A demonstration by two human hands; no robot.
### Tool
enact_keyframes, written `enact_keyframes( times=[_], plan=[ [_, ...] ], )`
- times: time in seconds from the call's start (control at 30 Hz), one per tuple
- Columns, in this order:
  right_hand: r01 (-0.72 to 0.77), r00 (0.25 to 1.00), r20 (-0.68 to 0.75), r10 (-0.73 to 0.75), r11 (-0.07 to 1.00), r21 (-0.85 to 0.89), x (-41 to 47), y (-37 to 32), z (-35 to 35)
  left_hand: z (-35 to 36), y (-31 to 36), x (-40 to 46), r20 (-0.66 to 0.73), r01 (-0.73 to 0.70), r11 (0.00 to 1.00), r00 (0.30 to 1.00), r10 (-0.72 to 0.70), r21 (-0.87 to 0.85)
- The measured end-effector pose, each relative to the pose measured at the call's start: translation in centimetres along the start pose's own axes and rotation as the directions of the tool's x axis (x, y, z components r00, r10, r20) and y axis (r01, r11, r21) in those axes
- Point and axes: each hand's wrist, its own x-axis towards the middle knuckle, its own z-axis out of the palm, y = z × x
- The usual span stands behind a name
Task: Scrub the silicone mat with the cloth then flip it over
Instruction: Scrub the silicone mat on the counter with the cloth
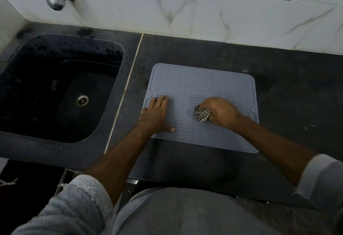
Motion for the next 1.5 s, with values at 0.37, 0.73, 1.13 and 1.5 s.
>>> enact_keyframes(
  times=[0.37,0.73,1.13,1.5],
  plan=[
    [-0.055,0.998,-0.002,0.055,0.998,0.018,1.1,-1.8,0.8,0.6,-0.8,0.3,-0.020,-0.032,0.999,0.999,0.032,-0.032],
    [0.084,0.991,-0.102,-0.082,0.996,0.020,3.8,-6.3,1.2,-1.8,-3.0,1.1,0.169,-0.137,0.988,0.975,0.147,-0.070],
    [-0.015,1.000,-0.022,0.014,0.999,-0.032,1.8,-4.4,1.6,-3.1,-6.5,1.7,0.167,-0.228,0.970,0.956,0.240,-0.088],
    [0.098,0.995,-0.004,-0.099,0.991,-0.096,4.9,-7.9,3.4,-2.8,-6.8,1.9,0.176,-0.204,0.973,0.959,0.220,-0.105]
  ],
)
